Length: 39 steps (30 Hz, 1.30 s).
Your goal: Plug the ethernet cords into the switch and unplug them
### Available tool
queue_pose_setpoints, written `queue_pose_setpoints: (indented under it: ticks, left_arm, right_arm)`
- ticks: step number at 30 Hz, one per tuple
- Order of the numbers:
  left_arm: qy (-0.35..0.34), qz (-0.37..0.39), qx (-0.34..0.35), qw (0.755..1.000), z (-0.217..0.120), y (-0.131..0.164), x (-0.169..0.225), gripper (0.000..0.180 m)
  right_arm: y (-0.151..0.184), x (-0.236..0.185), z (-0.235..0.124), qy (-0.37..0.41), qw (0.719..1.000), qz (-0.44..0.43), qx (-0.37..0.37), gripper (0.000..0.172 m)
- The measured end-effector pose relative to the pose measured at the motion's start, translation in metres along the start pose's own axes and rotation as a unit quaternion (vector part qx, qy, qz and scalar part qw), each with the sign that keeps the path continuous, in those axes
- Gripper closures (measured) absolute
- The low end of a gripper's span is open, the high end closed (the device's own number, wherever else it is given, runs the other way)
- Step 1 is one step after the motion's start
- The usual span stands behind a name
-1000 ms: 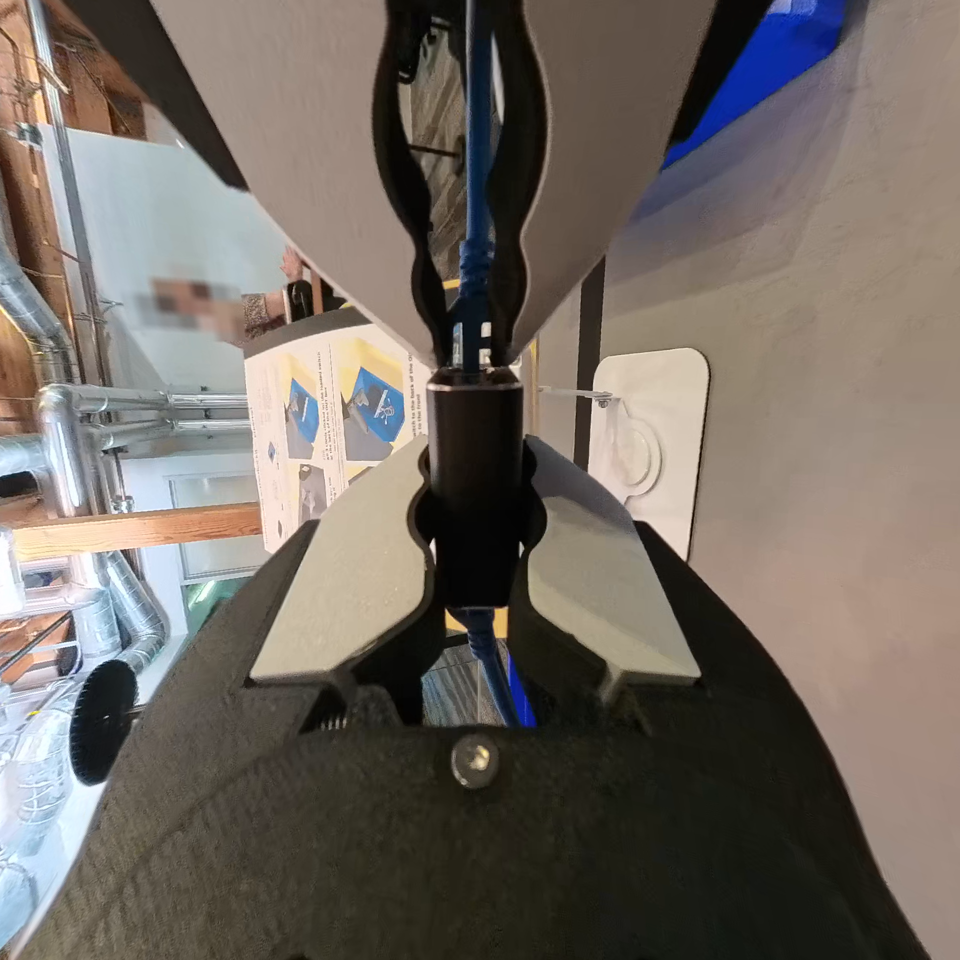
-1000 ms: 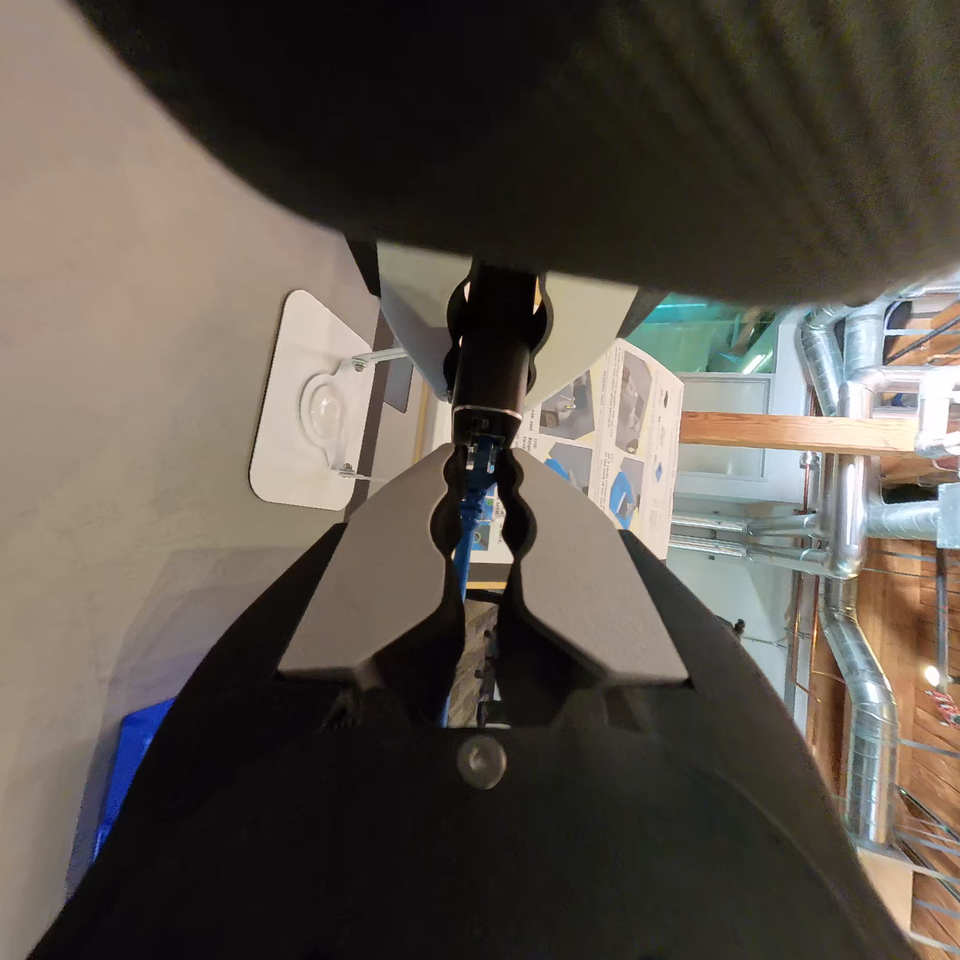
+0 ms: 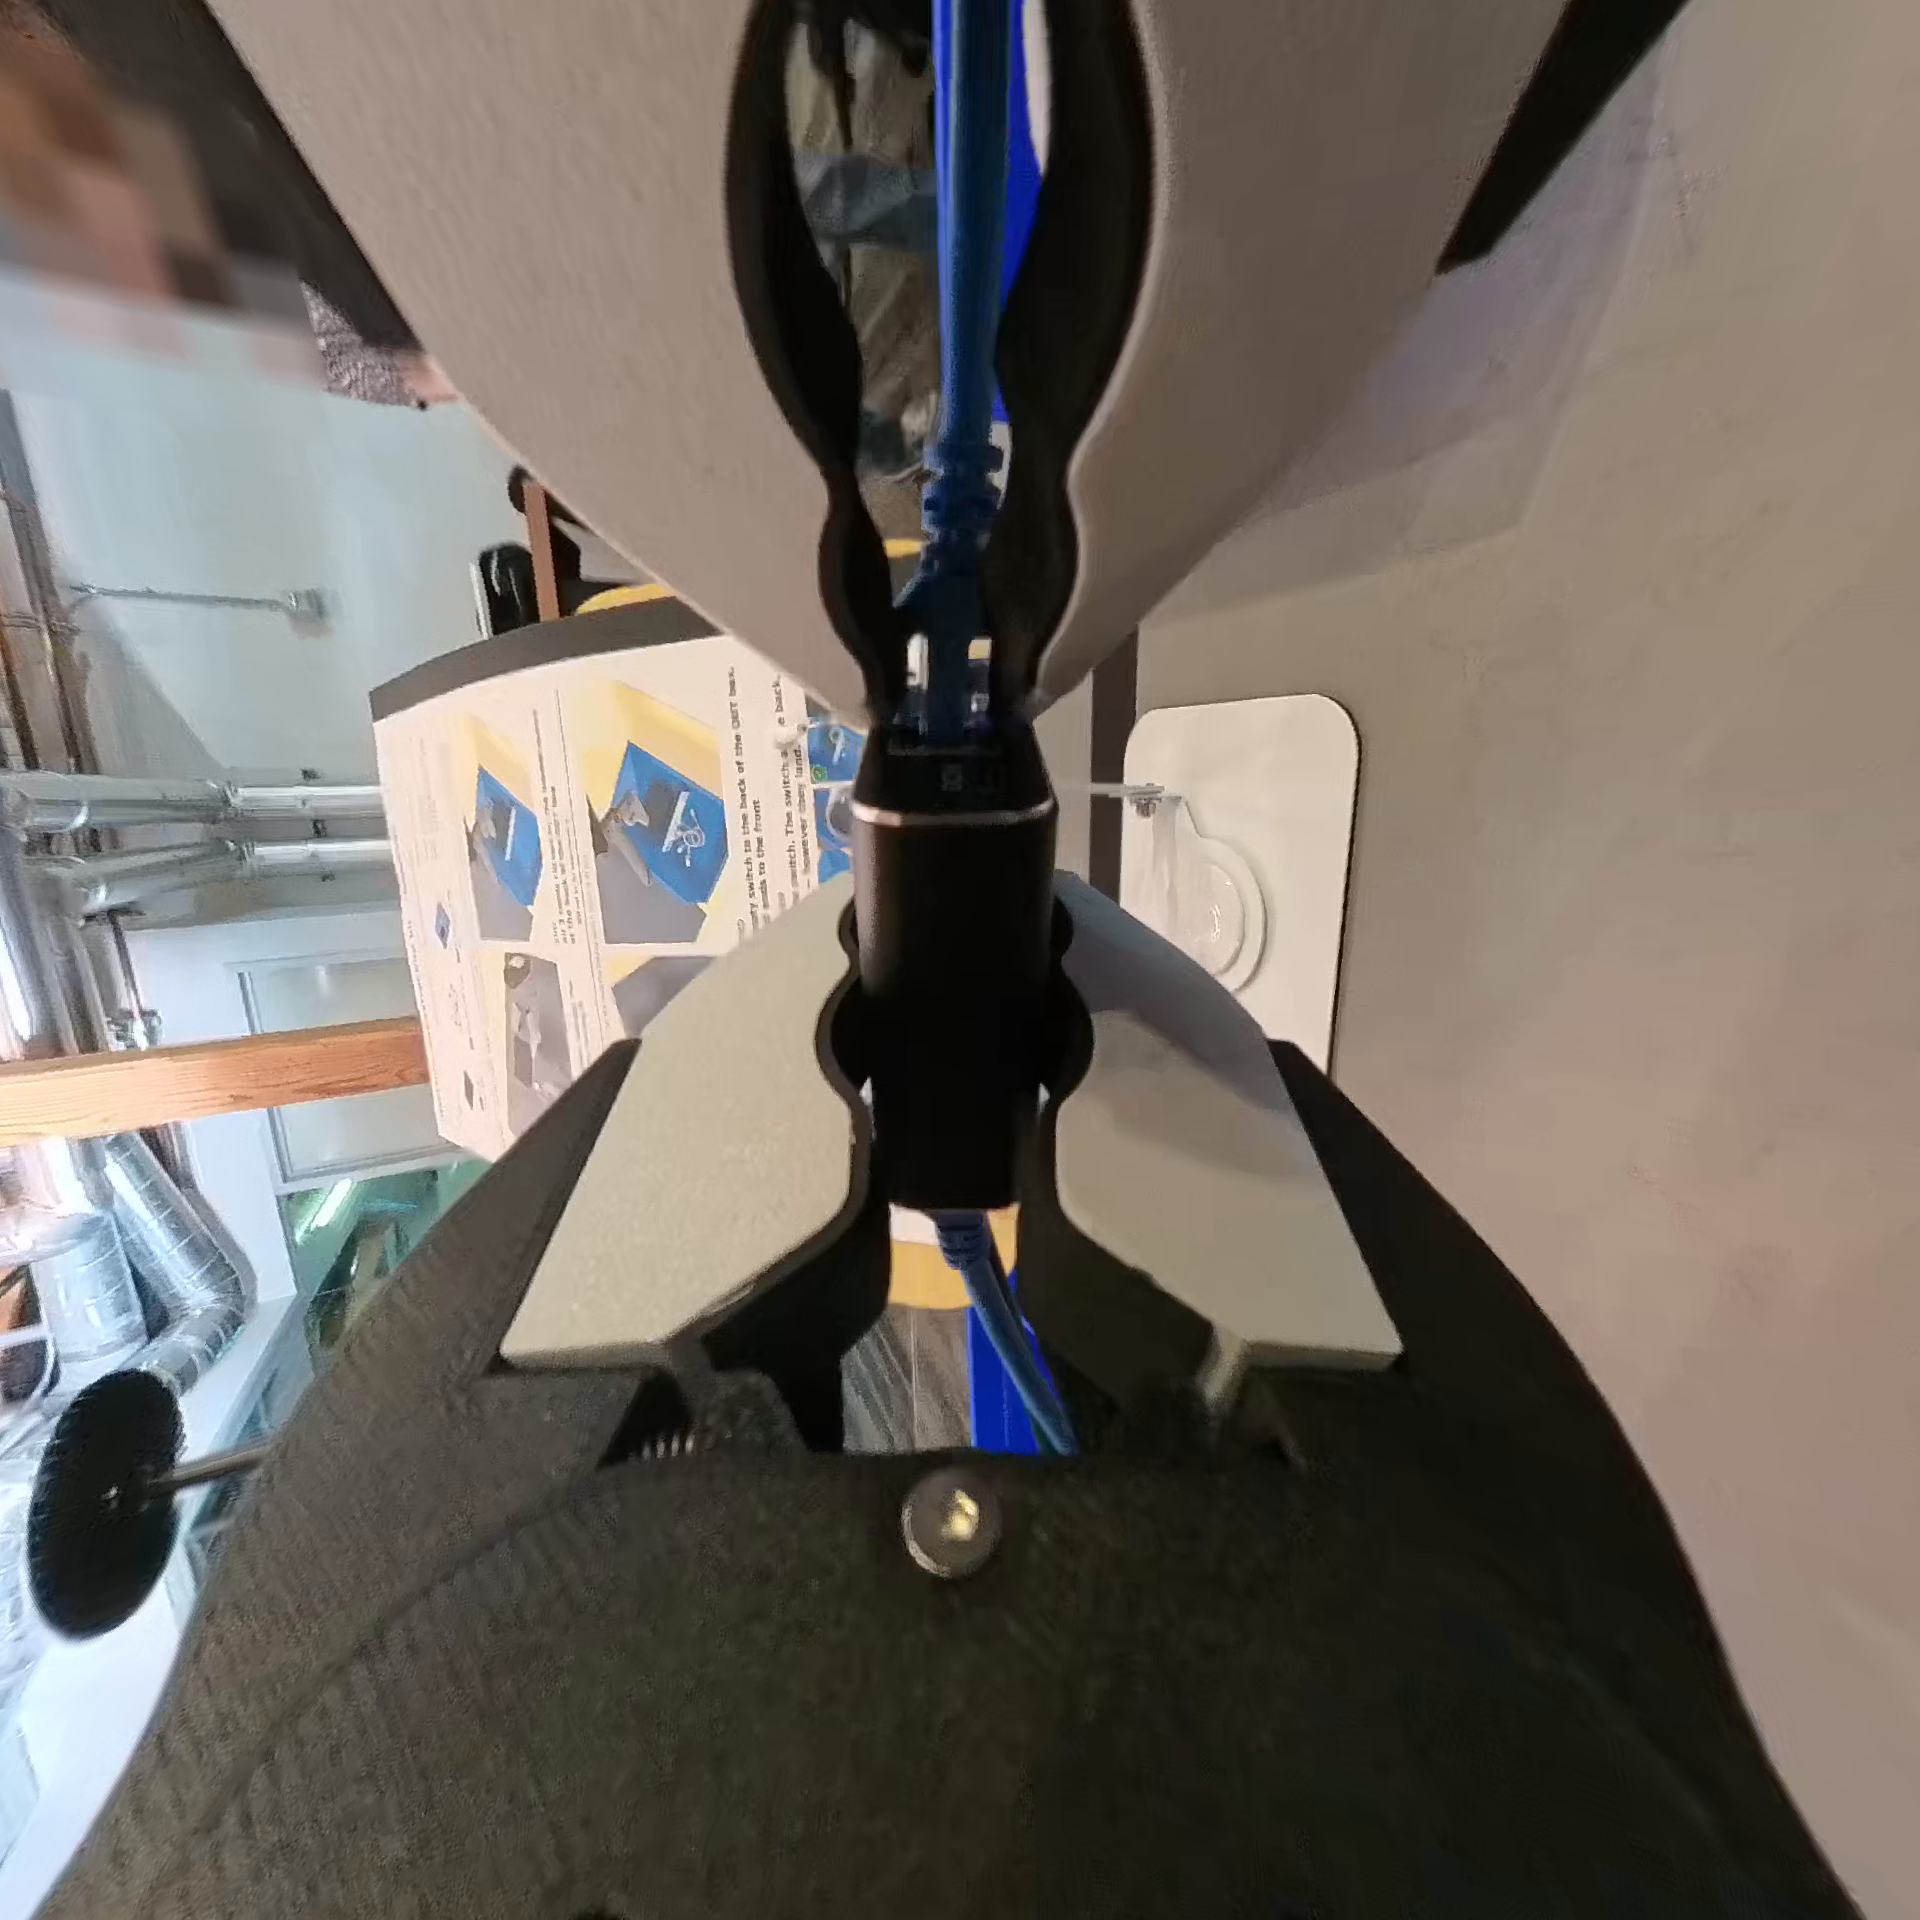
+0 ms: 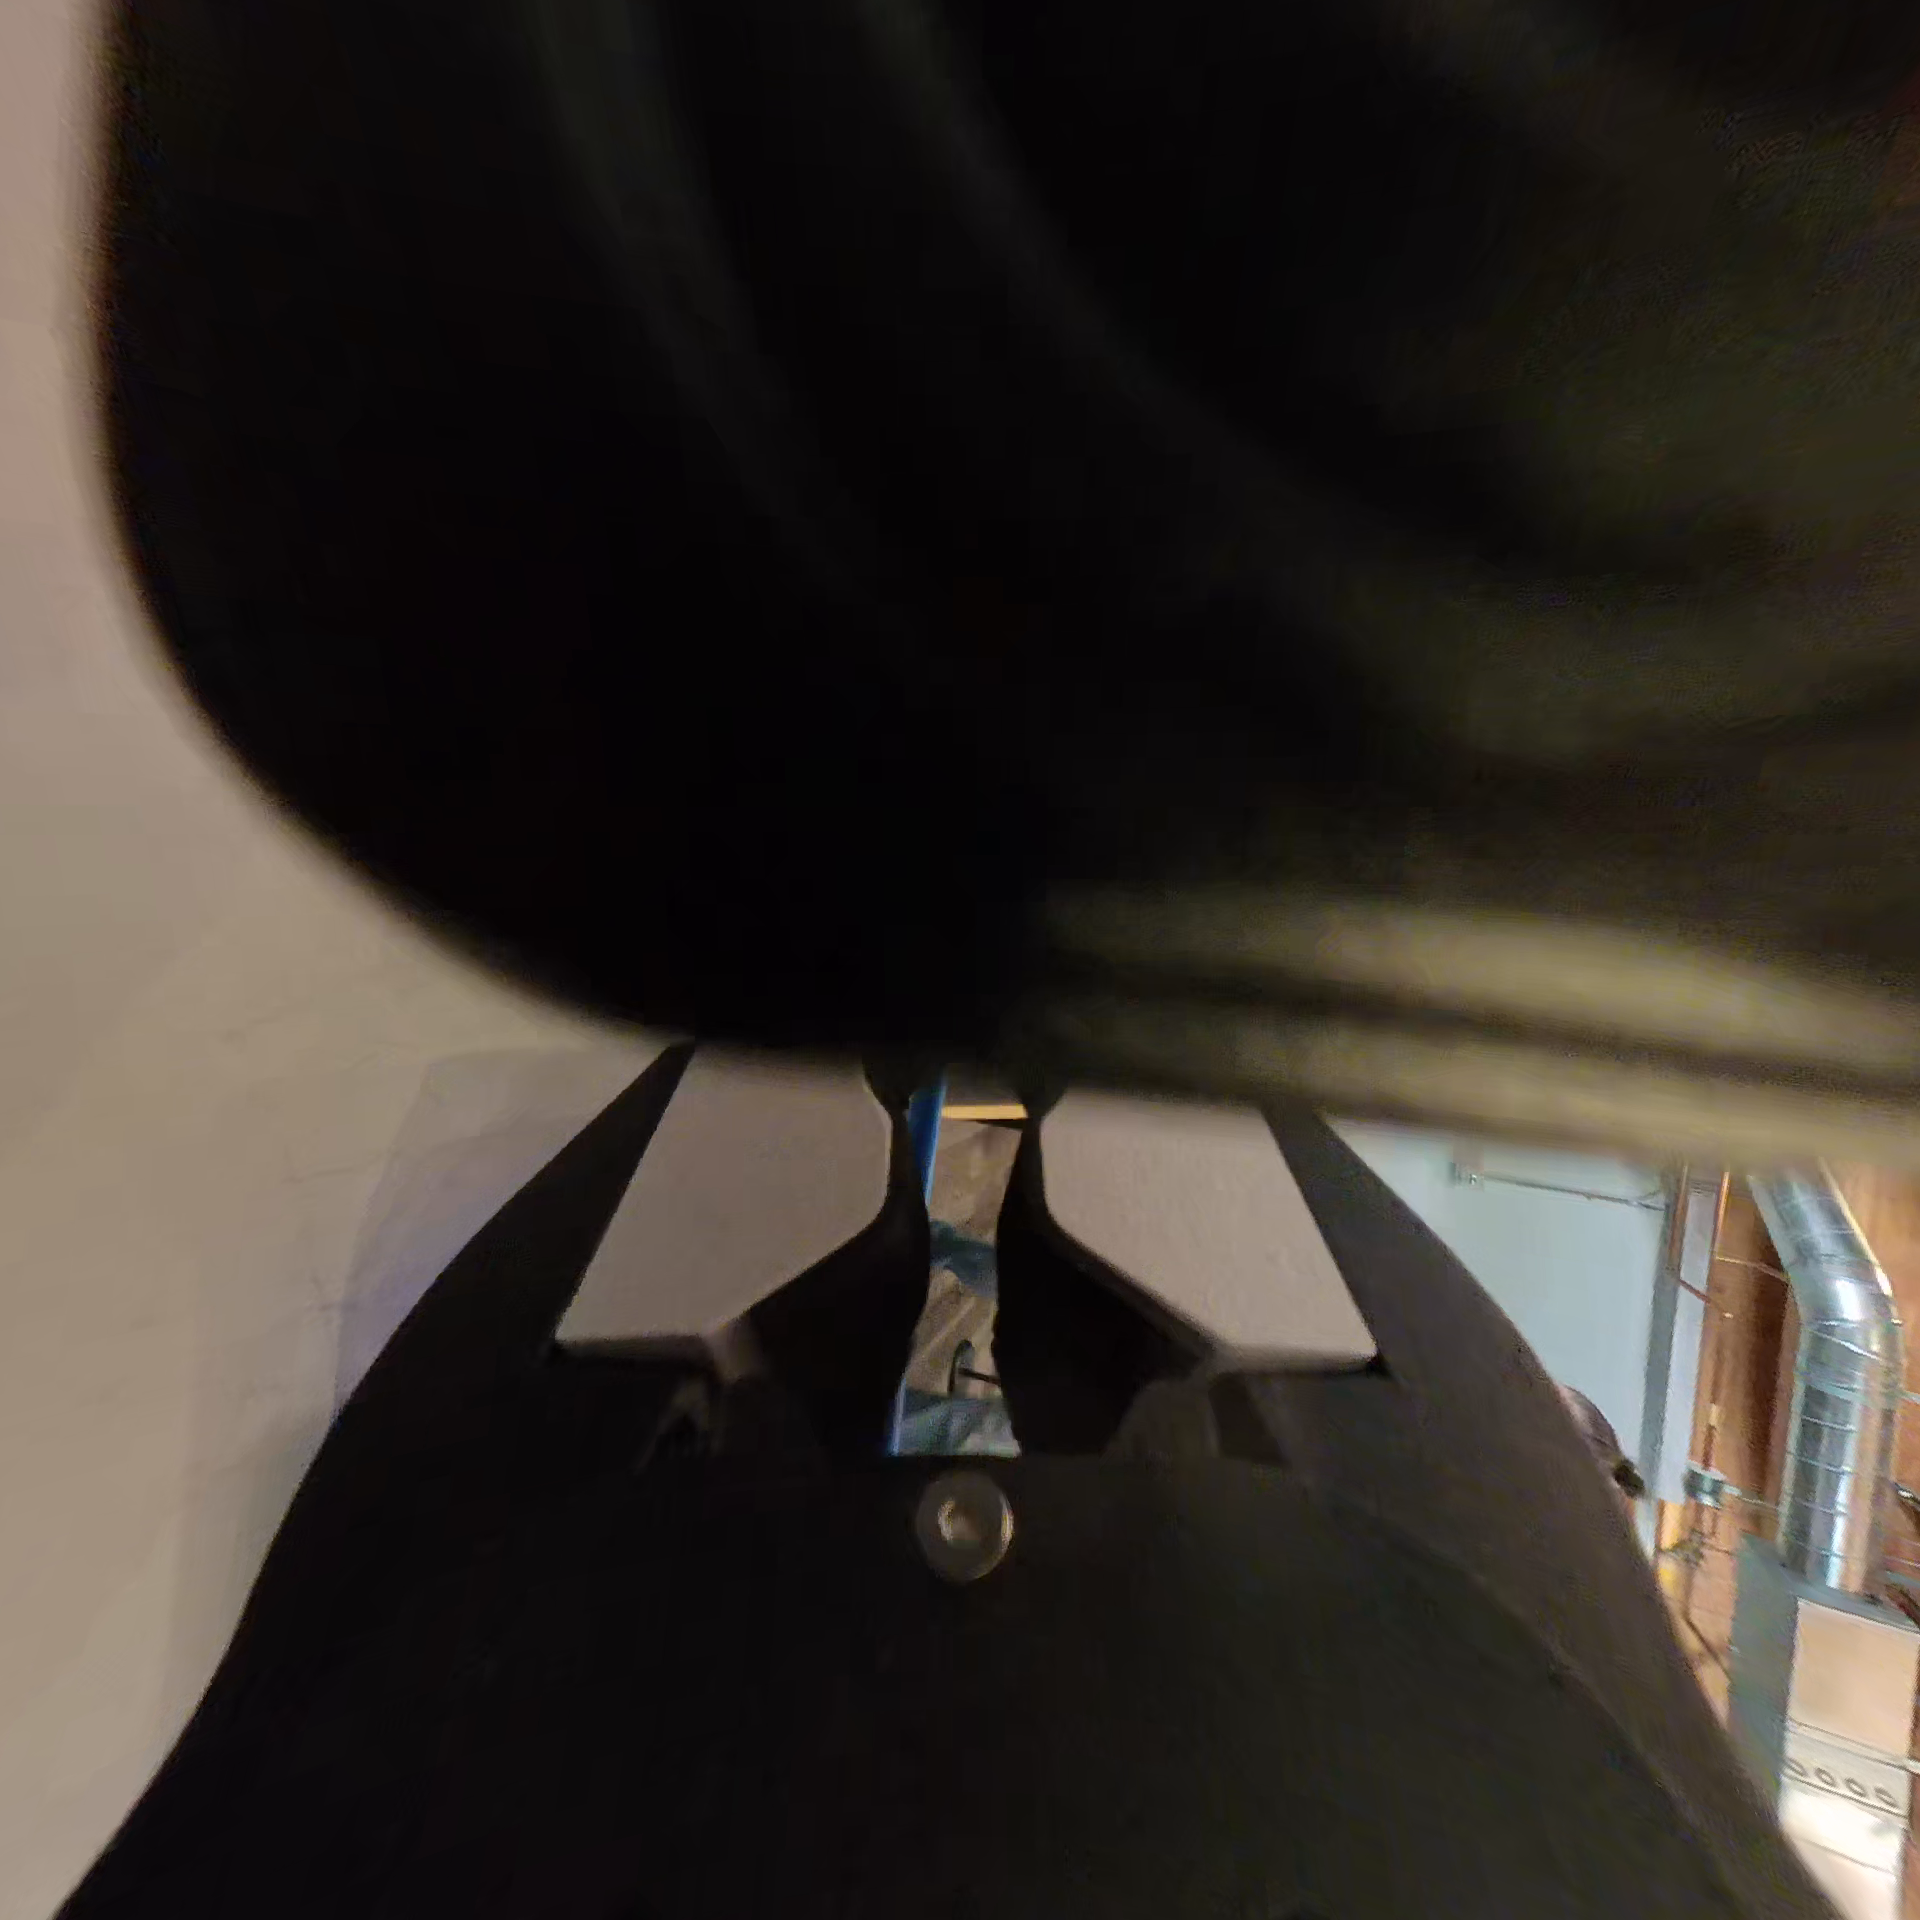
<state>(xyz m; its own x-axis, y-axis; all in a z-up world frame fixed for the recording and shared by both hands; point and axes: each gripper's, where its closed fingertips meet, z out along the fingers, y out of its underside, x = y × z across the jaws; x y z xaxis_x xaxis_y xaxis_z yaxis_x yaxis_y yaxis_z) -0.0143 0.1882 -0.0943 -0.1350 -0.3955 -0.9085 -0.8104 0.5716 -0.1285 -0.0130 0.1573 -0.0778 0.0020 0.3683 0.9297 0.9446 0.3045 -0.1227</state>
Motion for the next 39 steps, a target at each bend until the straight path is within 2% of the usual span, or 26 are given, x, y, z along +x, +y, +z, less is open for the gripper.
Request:
queue_pose_setpoints:
  ticks: [1,3,6,8,9,10,14,17,18,19,22,25,27,32,36,39]
  left_arm:
    - [0.006,0.001,0.005,1.0,-0.002,-0.001,0.0,0.153]
    - [-0.019,0.003,0.013,1.0,-0.007,-0.006,-0.008,0.153]
    - [-0.022,-0.007,0.044,0.999,-0.01,-0.013,-0.011,0.153]
    - [-0.04,0.004,0.063,0.997,-0.011,-0.02,-0.012,0.13]
    - [-0.042,0.01,0.067,0.997,-0.012,-0.022,-0.01,0.138]
    - [-0.031,0.017,0.069,0.997,-0.012,-0.023,-0.005,0.153]
    - [-0.033,0.013,0.067,0.997,-0.012,-0.024,-0.004,0.153]
    - [-0.035,0.021,0.039,0.998,-0.012,-0.021,-0.003,0.153]
    - [-0.033,0.026,0.029,0.999,-0.012,-0.02,-0.003,0.153]
    - [-0.033,0.029,0.026,0.999,-0.011,-0.019,-0.004,0.153]
    - [-0.027,0.03,0.039,0.998,-0.012,-0.016,-0.007,0.153]
    - [0.03,0.001,0.104,0.994,-0.017,-0.023,0.001,0.154]
    - [0.046,-0.023,0.132,0.99,-0.019,-0.026,-0.001,0.154]
    - [0.085,-0.087,0.18,0.976,-0.02,-0.021,-0.007,0.154]
    - [0.094,-0.131,0.216,0.963,-0.026,-0.014,-0.019,0.154]
    - [0.099,-0.16,0.241,0.952,-0.031,-0.019,-0.027,0.154]
  right_arm:
    - [-0.002,0.001,-0.001,0.0,1.0,0.007,0.008,0.159]
    - [-0.002,0.007,-0.003,0.005,0.999,0.026,0.021,0.159]
    - [-0.001,0.012,-0.005,0.013,0.999,0.03,0.015,0.159]
    - [-0.004,0.008,-0.004,0.008,1.0,0.017,0.018,0.161]
    - [-0.006,0.007,-0.004,0.01,1.0,0.014,0.022,0.16]
    - [-0.007,0.007,-0.005,0.013,1.0,0.01,0.02,0.16]
    - [-0.005,0.005,-0.006,0.006,1.0,0.006,0.026,0.159]
    - [-0.003,0.004,-0.008,0.001,0.999,0.015,0.047,0.158]
    - [-0.002,0.005,-0.009,0.002,0.999,0.013,0.049,0.154]
    - [0.0,0.006,-0.011,0.003,0.998,0.01,0.058,0.141]
    - [0.0,0.005,-0.022,-0.023,0.993,0.031,0.107,0.132]
    - [-0.007,0.01,-0.043,-0.066,0.971,0.095,0.211,0.132]
    - [-0.006,0.015,-0.051,-0.084,0.957,0.122,0.248,0.135]
    - [-0.013,0.029,-0.09,-0.124,0.913,0.172,0.349,0.11]
    - [0.02,0.058,-0.126,-0.049,0.9,0.208,0.379,0.105]
    - [0.057,0.061,-0.113,-0.022,0.9,0.252,0.355,0.108]
